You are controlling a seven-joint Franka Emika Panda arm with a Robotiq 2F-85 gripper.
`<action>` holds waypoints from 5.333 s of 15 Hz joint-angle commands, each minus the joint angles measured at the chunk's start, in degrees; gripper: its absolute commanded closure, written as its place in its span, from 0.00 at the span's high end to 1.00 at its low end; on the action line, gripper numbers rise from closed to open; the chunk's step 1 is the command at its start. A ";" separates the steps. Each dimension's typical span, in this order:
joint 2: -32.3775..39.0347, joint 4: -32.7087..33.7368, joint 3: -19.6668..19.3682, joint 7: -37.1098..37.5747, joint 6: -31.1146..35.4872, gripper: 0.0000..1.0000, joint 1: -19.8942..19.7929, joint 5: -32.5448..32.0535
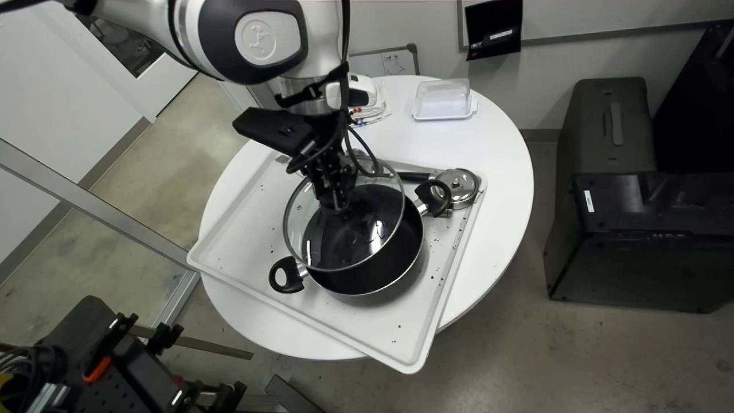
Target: Put the glass lid on the black pot.
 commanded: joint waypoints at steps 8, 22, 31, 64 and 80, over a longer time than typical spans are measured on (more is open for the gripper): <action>2.58 4.24 -1.40 1.76 -4.47 0.25 -2.34 2.62; 4.89 6.17 -1.24 2.79 -4.40 0.25 -2.19 2.65; 6.54 7.24 -1.16 3.97 -4.42 0.25 -1.75 2.64; 4.84 3.06 -2.10 4.86 0.12 0.25 -4.38 6.68; 4.47 2.61 -1.78 4.76 -2.53 0.25 -4.74 7.73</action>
